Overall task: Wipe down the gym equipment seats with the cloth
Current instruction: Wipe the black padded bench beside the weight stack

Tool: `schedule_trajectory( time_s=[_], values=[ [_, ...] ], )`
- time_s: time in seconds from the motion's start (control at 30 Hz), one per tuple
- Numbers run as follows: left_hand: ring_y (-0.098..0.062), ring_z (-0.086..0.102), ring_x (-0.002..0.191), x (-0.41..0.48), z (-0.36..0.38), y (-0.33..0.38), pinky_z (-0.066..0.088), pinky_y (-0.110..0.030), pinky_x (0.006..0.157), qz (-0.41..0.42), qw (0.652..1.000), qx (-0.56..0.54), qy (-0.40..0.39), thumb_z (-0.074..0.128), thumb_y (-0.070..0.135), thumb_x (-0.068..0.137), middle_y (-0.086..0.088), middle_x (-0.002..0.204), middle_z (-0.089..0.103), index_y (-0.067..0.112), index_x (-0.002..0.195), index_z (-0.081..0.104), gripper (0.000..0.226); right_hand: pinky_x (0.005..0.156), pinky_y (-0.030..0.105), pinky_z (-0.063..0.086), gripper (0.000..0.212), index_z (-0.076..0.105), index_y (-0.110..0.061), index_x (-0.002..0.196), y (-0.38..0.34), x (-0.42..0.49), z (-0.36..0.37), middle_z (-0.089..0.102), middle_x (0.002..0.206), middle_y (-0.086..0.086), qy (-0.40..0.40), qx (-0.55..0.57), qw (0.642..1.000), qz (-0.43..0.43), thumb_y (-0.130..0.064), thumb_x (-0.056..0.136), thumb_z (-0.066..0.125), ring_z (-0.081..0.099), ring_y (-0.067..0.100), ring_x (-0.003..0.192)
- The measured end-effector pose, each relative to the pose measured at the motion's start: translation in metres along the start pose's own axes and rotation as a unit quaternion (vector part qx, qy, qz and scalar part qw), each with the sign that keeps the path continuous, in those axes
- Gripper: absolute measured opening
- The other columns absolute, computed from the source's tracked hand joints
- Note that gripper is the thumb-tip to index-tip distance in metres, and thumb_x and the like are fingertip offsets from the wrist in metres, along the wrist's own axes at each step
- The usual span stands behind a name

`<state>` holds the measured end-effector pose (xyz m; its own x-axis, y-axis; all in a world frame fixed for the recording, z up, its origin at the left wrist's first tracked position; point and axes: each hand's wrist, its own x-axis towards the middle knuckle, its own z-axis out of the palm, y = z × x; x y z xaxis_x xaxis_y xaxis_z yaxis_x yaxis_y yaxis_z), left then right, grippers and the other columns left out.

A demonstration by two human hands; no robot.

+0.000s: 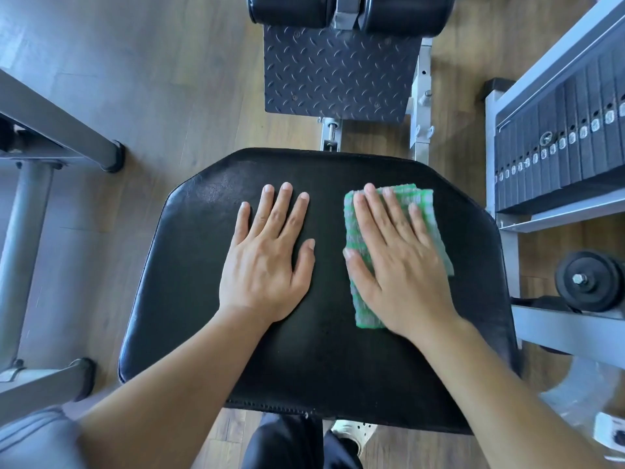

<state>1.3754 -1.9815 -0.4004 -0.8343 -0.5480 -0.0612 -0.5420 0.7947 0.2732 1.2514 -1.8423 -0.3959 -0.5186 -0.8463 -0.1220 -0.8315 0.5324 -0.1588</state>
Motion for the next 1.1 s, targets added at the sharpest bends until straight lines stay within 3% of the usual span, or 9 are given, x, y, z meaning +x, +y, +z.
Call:
schedule_trajectory(
  time_s=[0.07, 0.17, 0.3, 0.43, 0.57, 0.83, 0.97, 1.1],
  values=[
    [-0.019, 0.007, 0.148, 0.000, 0.000, 0.000, 0.005, -0.041, 0.120, -0.002, 1.000, 0.005, 0.000, 0.027, 0.040, 0.095, -0.001, 0.158, 0.018, 0.021, 0.150, 0.027, 0.058, 0.120, 0.044, 0.008, 0.065, 0.014, -0.012, 0.153, 0.003, -0.022, -0.001, 0.010, 0.160, 0.004, 0.006, 0.004, 1.000, 0.027, -0.047, 0.099, 0.019, 0.005, 0.019, 0.148],
    [-0.020, 0.006, 0.148, 0.000, 0.000, 0.000, 0.004, -0.041, 0.120, -0.001, 1.000, 0.012, -0.004, 0.026, 0.040, 0.095, -0.002, 0.159, 0.017, 0.020, 0.151, 0.025, 0.059, 0.120, 0.042, 0.005, 0.068, 0.014, -0.011, 0.153, 0.023, -0.036, -0.005, 0.011, 0.160, 0.006, 0.018, -0.014, 0.991, 0.132, -0.048, 0.096, 0.016, 0.008, 0.022, 0.148],
    [-0.021, 0.005, 0.148, 0.000, 0.000, 0.000, 0.003, -0.041, 0.119, 0.000, 1.000, 0.012, -0.006, 0.024, 0.040, 0.095, -0.003, 0.159, 0.016, 0.019, 0.151, 0.023, 0.060, 0.120, 0.045, 0.004, 0.072, 0.013, -0.008, 0.153, 0.034, -0.002, -0.004, 0.010, 0.160, 0.010, 0.032, -0.018, 0.979, 0.201, -0.046, 0.092, 0.014, 0.008, 0.026, 0.148],
    [-0.021, 0.005, 0.148, 0.000, 0.000, -0.001, 0.004, -0.042, 0.120, 0.002, 1.000, 0.010, -0.005, 0.024, 0.040, 0.096, -0.003, 0.159, 0.015, 0.019, 0.151, 0.023, 0.059, 0.120, 0.041, 0.000, 0.070, 0.012, -0.011, 0.153, 0.012, 0.022, -0.002, 0.009, 0.161, 0.007, 0.011, -0.006, 0.996, 0.091, -0.047, 0.093, 0.013, 0.005, 0.022, 0.148],
    [-0.021, 0.004, 0.148, 0.000, 0.000, -0.002, 0.004, -0.042, 0.119, 0.006, 1.000, 0.013, -0.010, 0.023, 0.041, 0.097, -0.003, 0.160, 0.014, 0.019, 0.152, 0.021, 0.059, 0.121, 0.043, 0.006, 0.065, 0.014, -0.013, 0.153, 0.001, -0.020, -0.002, 0.011, 0.160, 0.003, 0.002, -0.003, 1.000, -0.006, -0.046, 0.098, 0.020, 0.005, 0.019, 0.148],
    [-0.024, 0.001, 0.148, 0.000, -0.008, -0.002, -0.001, -0.040, 0.118, 0.018, 0.999, -0.018, -0.043, 0.025, 0.042, 0.099, -0.006, 0.160, 0.011, 0.016, 0.151, 0.020, 0.058, 0.120, 0.042, 0.002, 0.068, 0.012, -0.014, 0.154, 0.033, -0.063, -0.006, 0.009, 0.161, 0.003, 0.004, -0.024, 0.992, 0.120, -0.048, 0.095, 0.015, 0.005, 0.020, 0.148],
    [-0.024, 0.001, 0.148, -0.009, -0.018, 0.003, -0.001, -0.039, 0.117, 0.051, 0.996, -0.040, -0.060, 0.029, 0.050, 0.096, -0.006, 0.160, 0.013, 0.015, 0.151, 0.024, 0.064, 0.120, 0.039, -0.002, 0.069, 0.011, -0.013, 0.154, 0.016, -0.051, -0.004, 0.008, 0.161, 0.004, 0.003, -0.021, 0.996, 0.083, -0.049, 0.095, 0.011, 0.004, 0.021, 0.148],
    [-0.022, 0.000, 0.148, -0.043, -0.022, 0.012, 0.000, -0.041, 0.118, 0.116, 0.988, -0.038, -0.095, 0.025, 0.063, 0.088, -0.004, 0.160, 0.011, 0.015, 0.151, 0.022, 0.080, 0.120, 0.044, 0.007, 0.064, 0.018, -0.010, 0.153, -0.012, -0.061, -0.002, 0.015, 0.160, 0.007, 0.018, -0.005, 1.000, 0.022, -0.045, 0.099, 0.016, 0.011, 0.024, 0.148]
  ],
)
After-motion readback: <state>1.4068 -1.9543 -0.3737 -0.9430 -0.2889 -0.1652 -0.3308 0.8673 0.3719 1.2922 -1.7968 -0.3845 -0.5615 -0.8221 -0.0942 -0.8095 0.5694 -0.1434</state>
